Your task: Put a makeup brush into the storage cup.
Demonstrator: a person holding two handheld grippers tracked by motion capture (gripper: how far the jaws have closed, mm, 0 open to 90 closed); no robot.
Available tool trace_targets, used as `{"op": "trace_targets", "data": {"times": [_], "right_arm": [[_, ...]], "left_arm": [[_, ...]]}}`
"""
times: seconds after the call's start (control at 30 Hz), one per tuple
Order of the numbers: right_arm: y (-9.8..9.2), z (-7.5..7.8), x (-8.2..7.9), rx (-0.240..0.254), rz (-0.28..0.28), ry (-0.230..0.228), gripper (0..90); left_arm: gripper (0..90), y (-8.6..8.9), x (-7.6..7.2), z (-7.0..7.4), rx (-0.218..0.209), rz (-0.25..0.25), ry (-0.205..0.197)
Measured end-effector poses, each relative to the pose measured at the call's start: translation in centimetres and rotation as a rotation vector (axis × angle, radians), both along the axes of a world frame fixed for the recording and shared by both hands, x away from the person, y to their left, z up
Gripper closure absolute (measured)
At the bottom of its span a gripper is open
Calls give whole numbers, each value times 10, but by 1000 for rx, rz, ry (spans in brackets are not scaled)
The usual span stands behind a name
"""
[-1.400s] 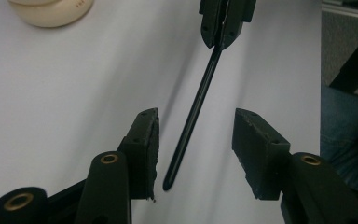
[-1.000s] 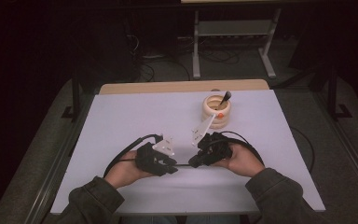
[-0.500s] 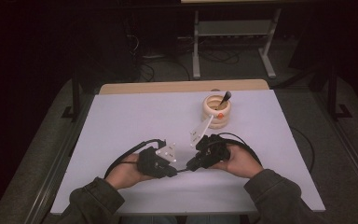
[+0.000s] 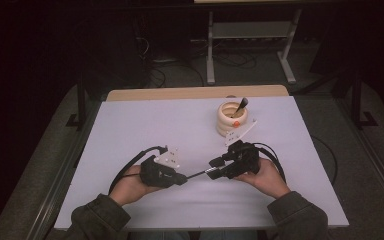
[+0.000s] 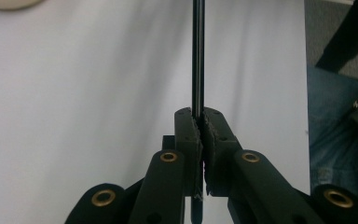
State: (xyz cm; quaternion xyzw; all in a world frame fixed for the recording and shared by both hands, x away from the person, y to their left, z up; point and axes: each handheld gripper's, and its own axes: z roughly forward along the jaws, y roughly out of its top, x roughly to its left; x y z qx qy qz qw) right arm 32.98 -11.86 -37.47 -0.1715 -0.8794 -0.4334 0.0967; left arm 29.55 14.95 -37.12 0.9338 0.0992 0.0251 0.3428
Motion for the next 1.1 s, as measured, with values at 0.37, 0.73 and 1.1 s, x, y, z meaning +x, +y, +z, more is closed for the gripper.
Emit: {"op": "trace_targets", "data": {"times": [0.37, 0.73, 1.1], "right_arm": [[10, -1, 4, 85, 1, 34, 755], [26, 9, 5, -9, 103, 33, 847], [38, 26, 4, -28, 92, -19, 720]], "left_arm": [[858, -1, 1, -1, -29, 25, -6], [698, -12, 0, -6, 18, -3, 20], [852, -9, 2, -1, -47, 36, 40]]}}
